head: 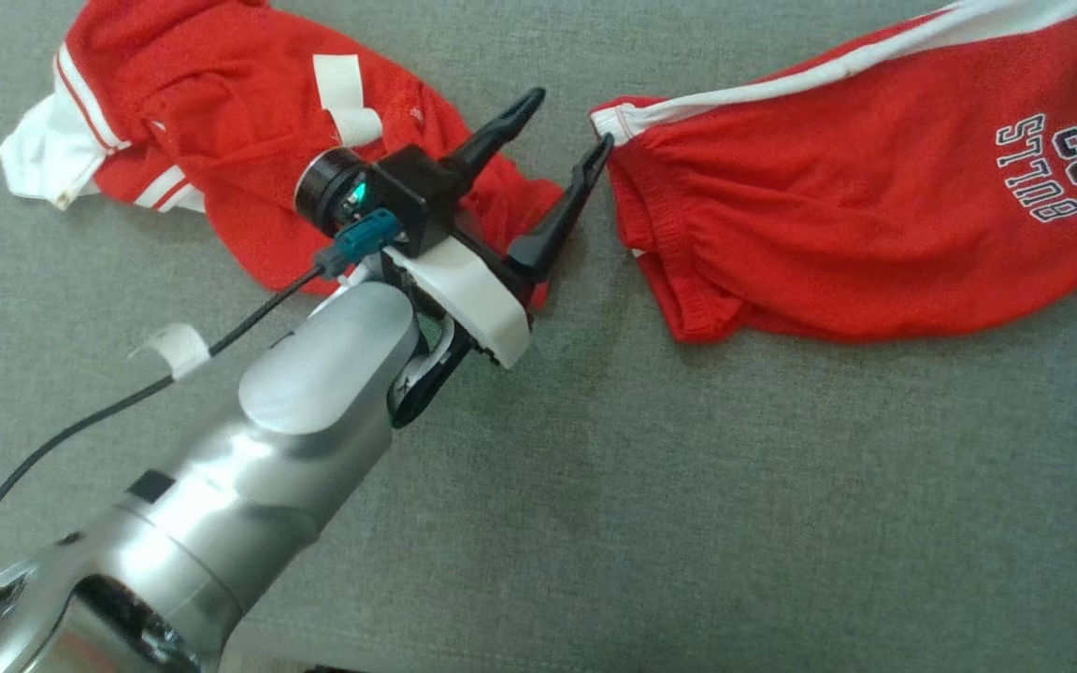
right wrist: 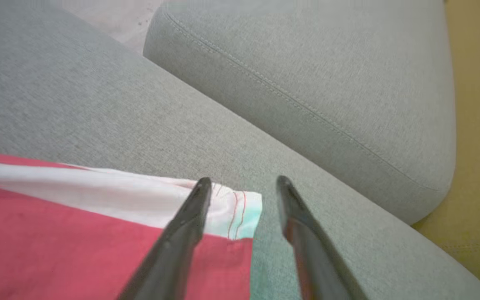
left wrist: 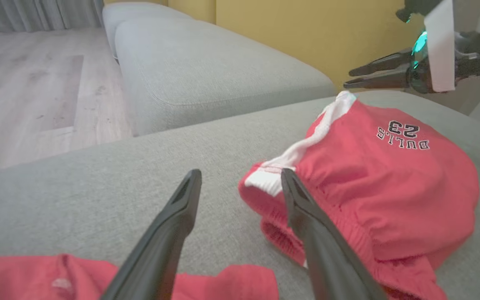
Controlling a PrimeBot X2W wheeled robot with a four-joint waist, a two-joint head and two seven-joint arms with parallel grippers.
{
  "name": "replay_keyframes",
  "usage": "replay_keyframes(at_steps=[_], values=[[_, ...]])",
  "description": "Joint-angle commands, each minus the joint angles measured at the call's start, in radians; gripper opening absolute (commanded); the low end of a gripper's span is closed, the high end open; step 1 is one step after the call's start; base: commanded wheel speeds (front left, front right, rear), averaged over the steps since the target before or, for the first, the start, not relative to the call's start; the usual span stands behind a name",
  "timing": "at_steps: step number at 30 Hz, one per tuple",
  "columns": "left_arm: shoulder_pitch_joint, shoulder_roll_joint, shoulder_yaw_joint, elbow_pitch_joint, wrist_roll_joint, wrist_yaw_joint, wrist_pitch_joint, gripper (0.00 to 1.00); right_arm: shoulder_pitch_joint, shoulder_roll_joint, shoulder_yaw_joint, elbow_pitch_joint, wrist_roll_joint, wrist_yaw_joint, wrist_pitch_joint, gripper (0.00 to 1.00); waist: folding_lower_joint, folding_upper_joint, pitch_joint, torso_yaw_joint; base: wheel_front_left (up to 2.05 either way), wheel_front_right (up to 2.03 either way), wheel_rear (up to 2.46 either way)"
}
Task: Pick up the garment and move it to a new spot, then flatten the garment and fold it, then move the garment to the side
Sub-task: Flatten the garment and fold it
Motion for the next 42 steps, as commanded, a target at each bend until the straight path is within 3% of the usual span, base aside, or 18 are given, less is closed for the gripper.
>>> replay_keyframes(at_steps=[1,8,14,20,27,28,33,42], values=[[-0.037,0.022,0.04,-0.019,-0.004,0.008,-0.013,1.0,-0.013,-0.003,-0.008,-0.008,-0.002,-0.002,-0.029,1.0,0.0,0.0,-0.011,0.0,0.0,0.0,0.0],[0.01,0.053,0.106,-0.043,-0.011,0.06,-0.035,1.0,0.024,0.076,-0.079,0.061,0.016,-0.002,-0.237,1.0,0.0,0.0,-0.098,-0.032,0.0,0.0,0.0],[0.127,0.099,0.25,-0.176,0.054,0.154,-0.04,1.0,0.126,0.144,-0.155,0.064,0.007,-0.002,-0.455,1.0,0.0,0.0,-0.206,-0.078,0.0,0.0,0.0],[0.341,0.105,0.416,-0.297,0.1,0.191,-0.04,1.0,0.291,0.233,-0.319,0.005,0.003,-0.002,-0.524,1.0,0.0,0.0,-0.296,-0.115,0.0,0.0,0.0],[0.552,0.075,0.552,-0.376,0.193,0.159,-0.04,1.0,0.592,0.384,-0.585,-0.226,-0.121,-0.002,-0.525,1.0,0.0,0.0,-0.367,-0.151,0.0,0.0,0.0],[0.602,0.055,0.588,-0.396,0.222,0.141,-0.04,1.0,0.681,0.435,-0.639,-0.278,-0.16,-0.002,-0.525,1.0,0.0,0.0,-0.381,-0.157,0.0,0.0,0.0],[0.723,-0.004,0.673,-0.439,0.311,0.111,-0.04,1.0,0.857,0.552,-0.733,-0.372,-0.232,-0.002,-0.526,1.0,0.0,0.0,-0.405,-0.171,0.0,0.0,0.0],[0.796,-0.076,0.781,-0.458,0.409,0.042,-0.04,1.0,0.927,0.61,-0.795,-0.426,-0.337,-0.002,-0.521,1.0,0.0,0.0,-0.385,-0.166,0.0,0.0,0.0]])
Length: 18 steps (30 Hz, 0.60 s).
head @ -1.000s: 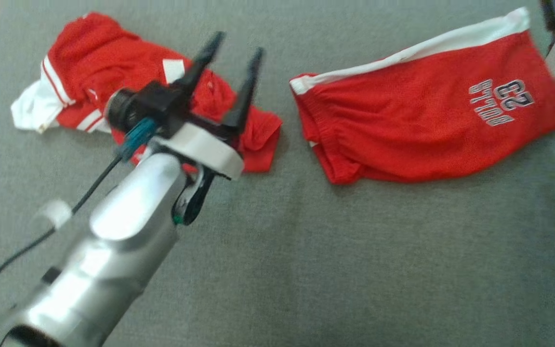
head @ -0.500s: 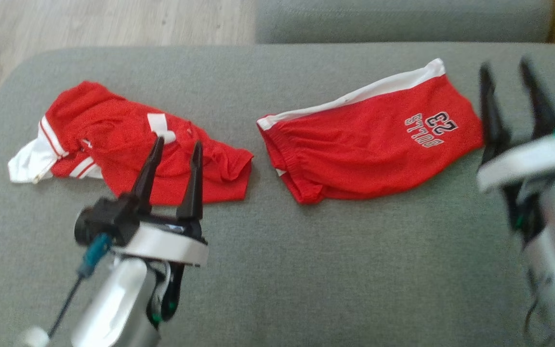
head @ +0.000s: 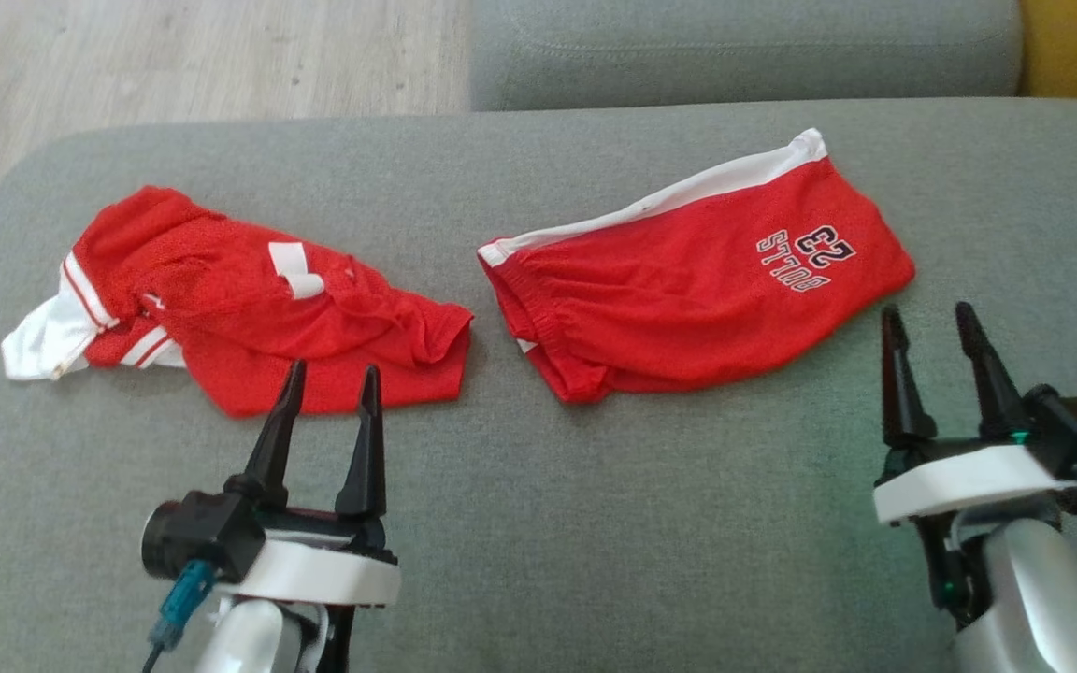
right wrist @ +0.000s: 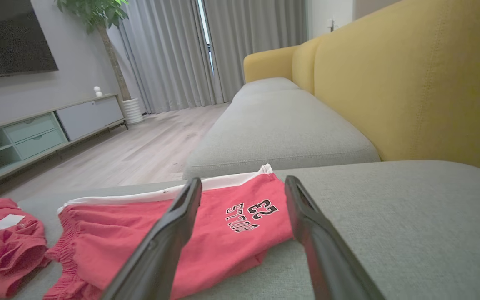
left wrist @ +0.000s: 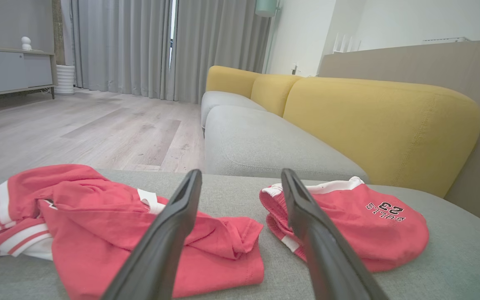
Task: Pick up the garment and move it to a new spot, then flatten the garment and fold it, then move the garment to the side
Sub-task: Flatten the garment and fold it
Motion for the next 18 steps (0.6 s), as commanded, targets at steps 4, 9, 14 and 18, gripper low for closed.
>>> replay_keyframes(at_steps=[4,9,14,18], values=[[-0.06,-0.012,0.048,-0.026,0.022,-0.022,-0.008,1.0,-0.068,0.029,-0.054,0.011,0.049,-0.002,0.053,1.0,0.0,-0.0001,0.041,0.024,0.0,0.0,0.0],[-0.092,-0.023,0.053,-0.006,0.021,-0.043,-0.008,1.0,-0.158,0.045,-0.161,0.104,0.164,-0.002,0.169,1.0,0.0,-0.0001,0.105,0.066,0.0,0.0,0.0],[-0.135,-0.027,0.043,-0.001,-0.011,-0.056,-0.008,1.0,-0.271,0.048,-0.258,0.23,0.283,-0.002,0.298,1.0,0.0,-0.0001,0.171,0.11,0.0,0.0,0.0],[-0.171,-0.028,0.015,-0.007,-0.038,-0.06,-0.008,1.0,-0.357,0.048,-0.323,0.338,0.305,-0.002,0.394,1.0,0.0,-0.0001,0.21,0.145,0.0,0.0,0.0]])
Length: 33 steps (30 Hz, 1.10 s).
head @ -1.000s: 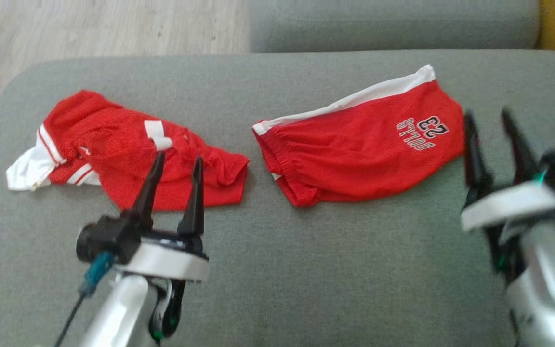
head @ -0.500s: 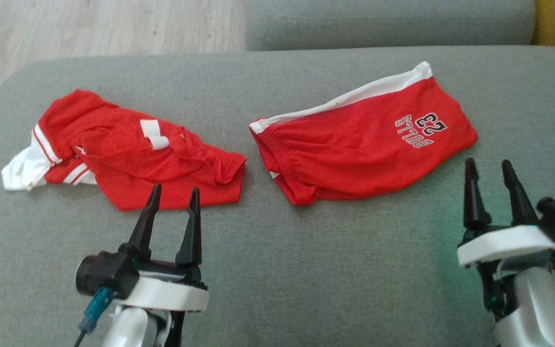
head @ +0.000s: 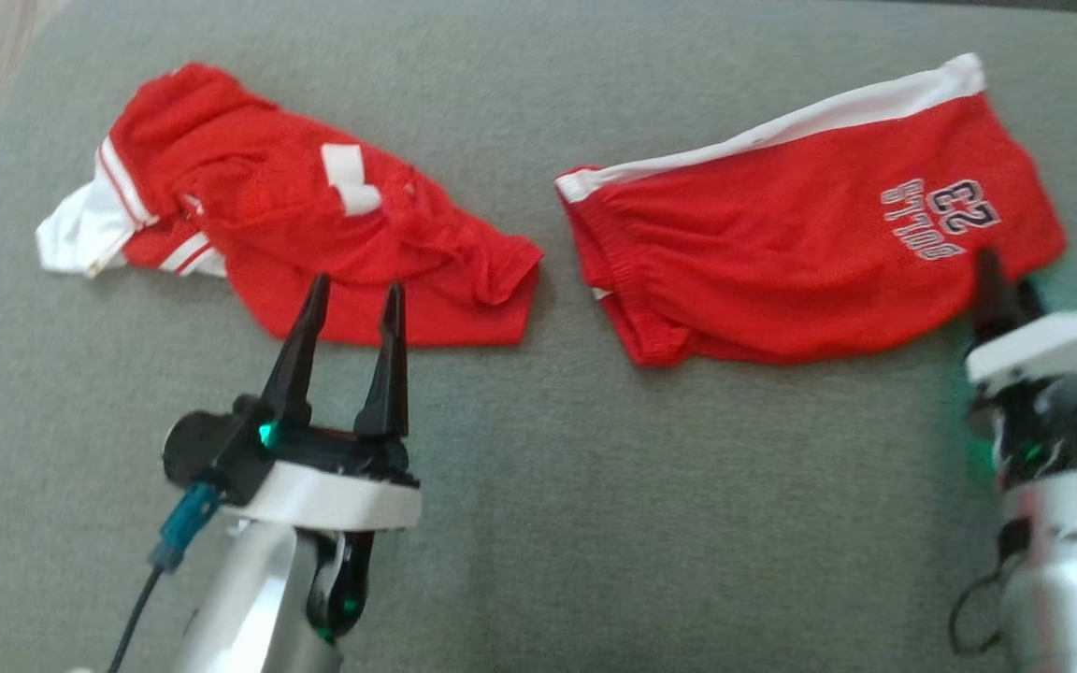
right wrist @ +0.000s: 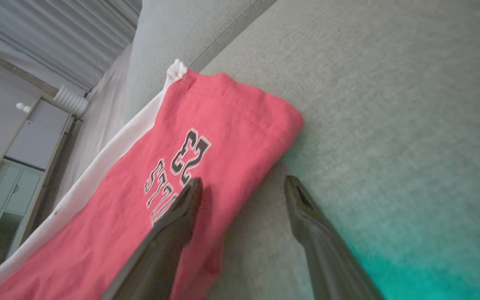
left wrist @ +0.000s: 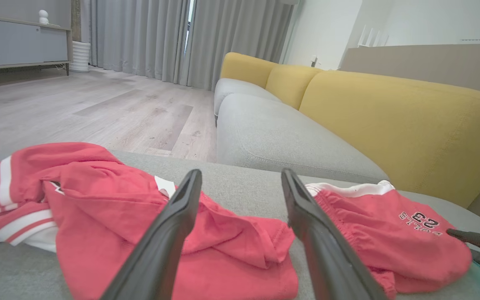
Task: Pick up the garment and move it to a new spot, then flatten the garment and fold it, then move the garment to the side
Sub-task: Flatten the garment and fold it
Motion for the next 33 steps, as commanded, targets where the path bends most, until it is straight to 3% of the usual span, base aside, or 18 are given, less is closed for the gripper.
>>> replay_keyframes(at_steps=[1,9,20,21,22,23,33], values=[[-0.047,0.003,0.018,-0.033,-0.008,-0.003,-0.008,1.0,-0.061,0.006,-0.006,0.015,-0.014,-0.002,0.03,1.0,-0.0002,0.0,0.041,0.041,0.0,0.0,0.0],[-0.1,0.003,-0.031,-0.051,-0.107,0.003,-0.008,1.0,-0.182,-0.018,-0.124,0.166,-0.177,-0.002,0.121,1.0,-0.0002,0.0,0.092,0.12,0.0,0.0,0.0],[-0.122,0.002,-0.068,-0.061,-0.143,0.02,-0.008,1.0,-0.277,-0.044,-0.234,0.247,-0.369,-0.002,0.144,1.0,-0.0002,0.0,0.119,0.185,0.0,0.0,0.0],[-0.123,0.002,-0.069,-0.061,-0.145,0.021,-0.008,1.0,-0.283,-0.044,-0.242,0.251,-0.38,-0.002,0.143,0.5,-0.0002,0.0,0.12,0.187,0.0,0.0,0.0],[-0.123,0.002,-0.069,-0.061,-0.145,0.021,-0.008,1.0,-0.283,-0.044,-0.242,0.251,-0.38,-0.002,0.143,0.5,-0.0002,0.0,0.12,0.187,0.0,0.0,0.0],[-0.123,0.002,-0.069,-0.061,-0.146,0.021,-0.008,1.0,-0.289,-0.044,-0.246,0.253,-0.39,-0.002,0.14,0.0,-0.0002,0.0,0.121,0.188,0.0,0.0,0.0],[-0.11,0.002,-0.057,-0.047,-0.139,0.024,-0.008,1.0,-0.303,-0.031,-0.237,0.232,-0.407,-0.002,0.035,0.0,-0.0002,0.0,0.092,0.149,0.0,0.0,0.0]])
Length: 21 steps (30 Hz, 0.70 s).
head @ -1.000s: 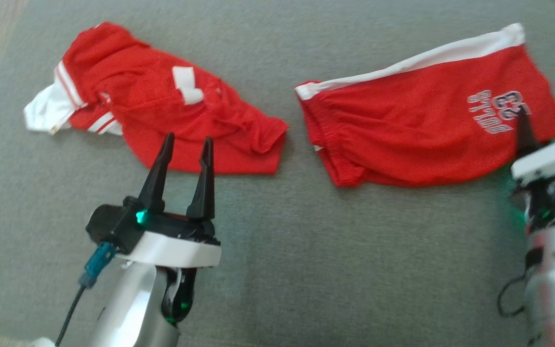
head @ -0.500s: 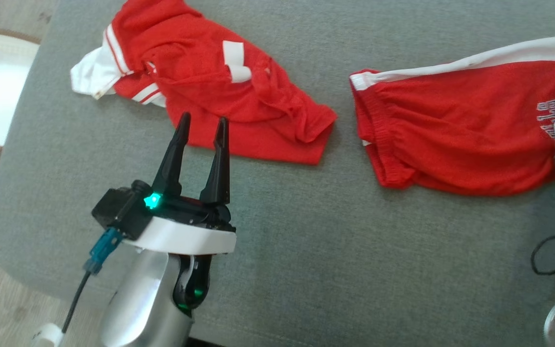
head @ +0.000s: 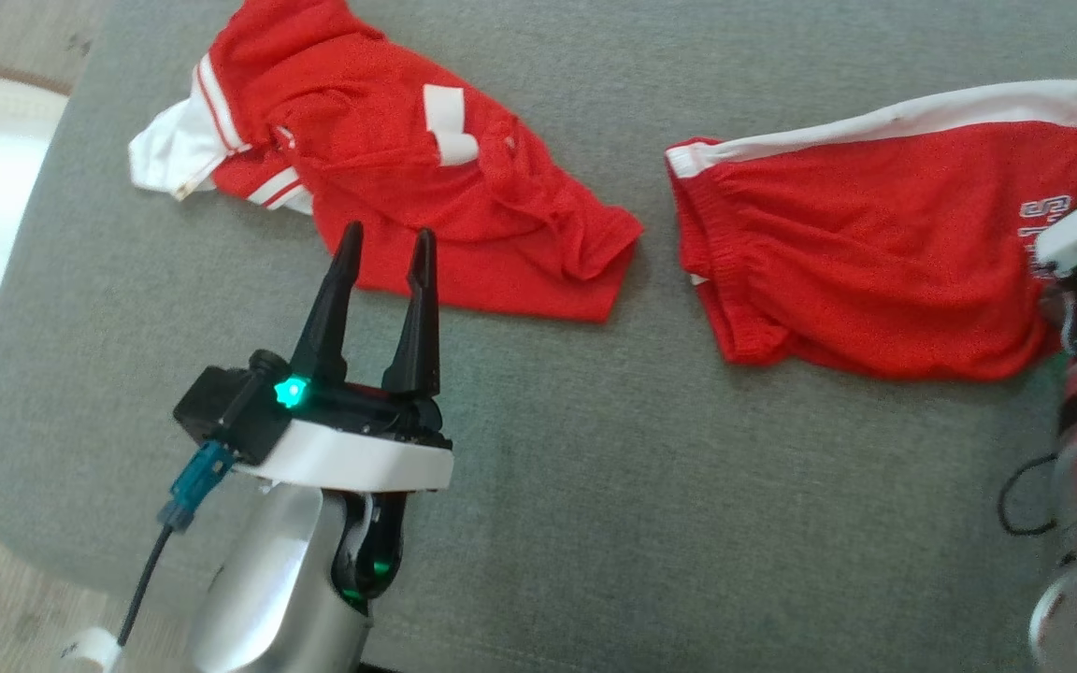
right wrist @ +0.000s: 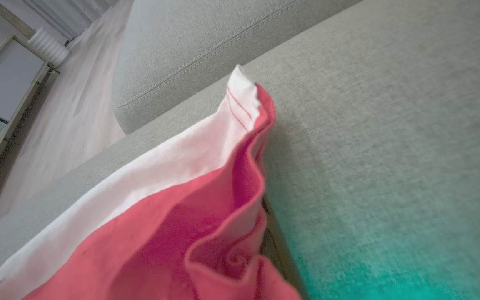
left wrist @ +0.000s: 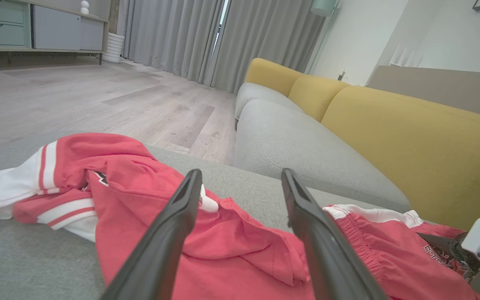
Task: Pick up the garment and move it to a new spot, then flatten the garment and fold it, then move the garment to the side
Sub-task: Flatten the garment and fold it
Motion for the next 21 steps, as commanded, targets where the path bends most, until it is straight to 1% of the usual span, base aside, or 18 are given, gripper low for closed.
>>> replay_keyframes(at_steps=[1,5,10,15,21], values=[[-0.018,0.008,0.037,-0.026,0.008,0.007,-0.006,1.0,0.03,0.035,0.024,0.001,0.009,-0.002,-0.008,0.0,-0.0002,0.0,-0.013,-0.016,0.0,0.0,0.0],[-0.008,0.008,0.046,-0.019,0.017,0.011,-0.006,1.0,0.057,0.025,0.019,-0.032,0.038,-0.002,-0.067,0.0,-0.0002,0.0,-0.04,-0.052,0.0,0.0,0.0],[0.009,0.008,0.055,-0.012,0.034,0.008,-0.006,1.0,0.12,0.013,-0.036,-0.086,0.046,-0.002,-0.128,0.0,-0.0002,0.0,-0.079,-0.095,0.0,0.0,0.0],[0.033,0.008,0.069,0.001,0.051,0.012,-0.006,1.0,0.19,0.039,-0.091,-0.155,0.039,-0.002,-0.182,0.0,-0.0002,0.0,-0.115,-0.129,0.0,0.0,0.0],[0.049,0.008,0.065,0.003,0.057,0.012,-0.006,1.0,0.233,0.061,-0.089,-0.206,0.053,-0.002,-0.216,0.0,-0.0002,0.0,-0.131,-0.144,0.0,0.0,0.0]])
